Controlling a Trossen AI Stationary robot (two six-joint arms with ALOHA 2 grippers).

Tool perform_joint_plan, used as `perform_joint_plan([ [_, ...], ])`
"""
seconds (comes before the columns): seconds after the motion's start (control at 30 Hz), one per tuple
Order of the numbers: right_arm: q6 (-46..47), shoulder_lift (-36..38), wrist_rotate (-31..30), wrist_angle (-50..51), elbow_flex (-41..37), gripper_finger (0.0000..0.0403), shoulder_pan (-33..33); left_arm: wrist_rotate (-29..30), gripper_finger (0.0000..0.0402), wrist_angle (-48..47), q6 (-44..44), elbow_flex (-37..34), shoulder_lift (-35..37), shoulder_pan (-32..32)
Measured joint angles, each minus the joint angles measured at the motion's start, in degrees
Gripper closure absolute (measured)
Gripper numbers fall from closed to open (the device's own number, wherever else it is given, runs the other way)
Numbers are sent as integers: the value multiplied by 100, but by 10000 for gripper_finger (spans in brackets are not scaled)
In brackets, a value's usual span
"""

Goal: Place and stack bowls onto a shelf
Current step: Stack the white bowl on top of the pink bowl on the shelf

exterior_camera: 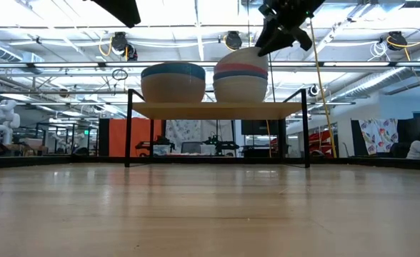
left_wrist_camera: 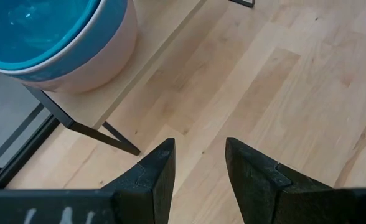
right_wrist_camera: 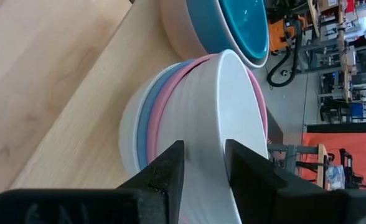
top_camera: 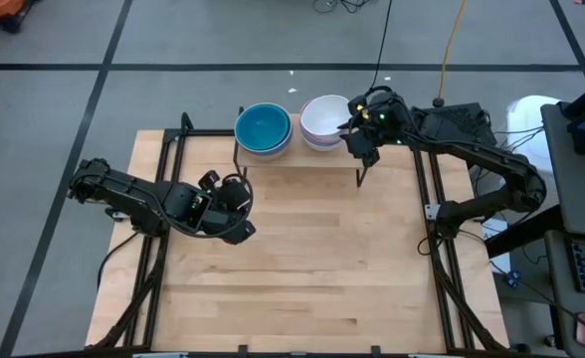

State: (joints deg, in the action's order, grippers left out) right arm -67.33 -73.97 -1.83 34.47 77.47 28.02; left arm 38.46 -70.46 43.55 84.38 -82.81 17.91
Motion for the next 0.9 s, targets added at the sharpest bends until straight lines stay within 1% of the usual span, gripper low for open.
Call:
perform_joint_plan([
  [0.17, -3, 2, -21, 5, 0, 295, -1, 0, 254, 0, 15, -1, 0, 0],
  [0.23, -33, 2, -158, 7, 0, 304, -3, 0, 254, 0, 17, 0, 0, 0],
  [0.33, -264, 0, -434, 28, 0, 330, -3, 0, 254, 0, 22, 0, 0, 0],
  [0.47, -367, 0, -437, 78, -2, 378, 1, 0, 254, 0, 28, 0, 0, 0],
  [0.53, -391, -3, -457, -1, -2, 396, 3, 0, 254, 0, 46, 0, 0, 0],
  [0.9, -438, 9, -446, 26, -2, 402, 1, 0, 254, 0, 48, 0, 0, 0],
])
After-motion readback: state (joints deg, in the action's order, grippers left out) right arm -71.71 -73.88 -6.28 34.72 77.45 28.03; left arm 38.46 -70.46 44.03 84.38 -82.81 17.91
